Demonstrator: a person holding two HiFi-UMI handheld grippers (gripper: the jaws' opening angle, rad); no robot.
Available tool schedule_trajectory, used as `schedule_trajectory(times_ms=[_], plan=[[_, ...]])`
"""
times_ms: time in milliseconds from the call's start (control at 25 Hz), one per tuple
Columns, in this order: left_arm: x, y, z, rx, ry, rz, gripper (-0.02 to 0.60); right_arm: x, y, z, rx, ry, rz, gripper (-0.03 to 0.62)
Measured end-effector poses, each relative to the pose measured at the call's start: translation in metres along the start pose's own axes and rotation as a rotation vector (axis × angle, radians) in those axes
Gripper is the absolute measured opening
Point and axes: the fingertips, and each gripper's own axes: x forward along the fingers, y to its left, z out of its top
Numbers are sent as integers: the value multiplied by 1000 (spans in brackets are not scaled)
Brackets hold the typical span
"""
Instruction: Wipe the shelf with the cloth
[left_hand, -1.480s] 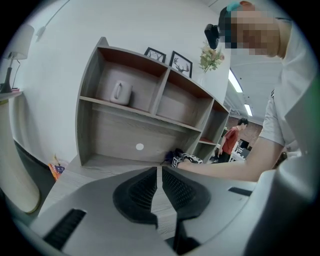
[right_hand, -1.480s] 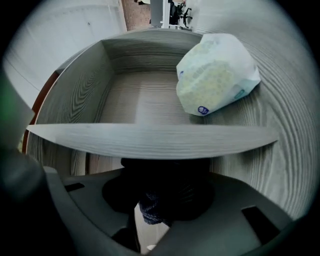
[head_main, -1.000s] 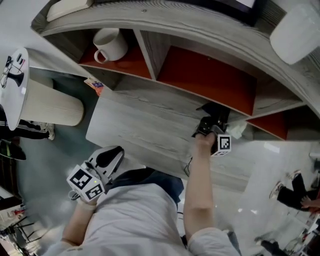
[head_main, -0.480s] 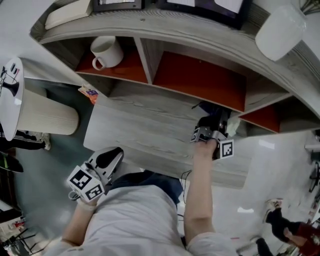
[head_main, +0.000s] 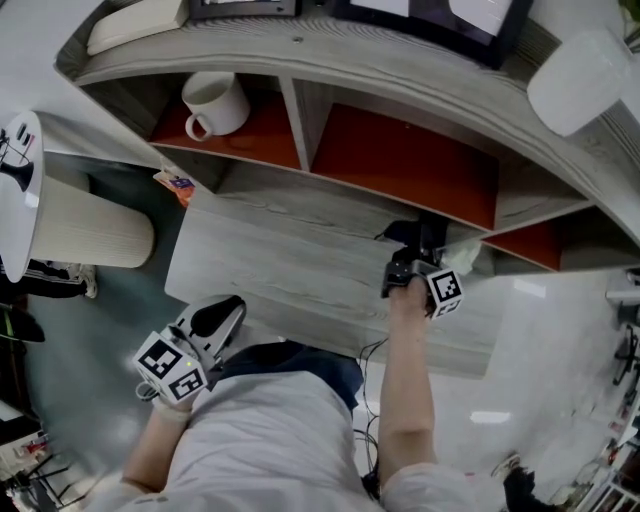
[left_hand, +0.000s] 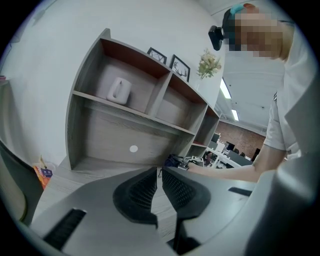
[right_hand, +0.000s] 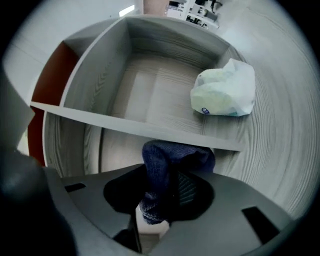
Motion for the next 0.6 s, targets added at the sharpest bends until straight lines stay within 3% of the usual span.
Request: schedule_trajectory(times_ms=[360,600], plan=[[5,4,-6,-29,0,-14,41,4,-47,-27,-293,197,-196,196],[2,8,-11,-46,1,-15,41,2,-64,-34,-664,287,-317,196]])
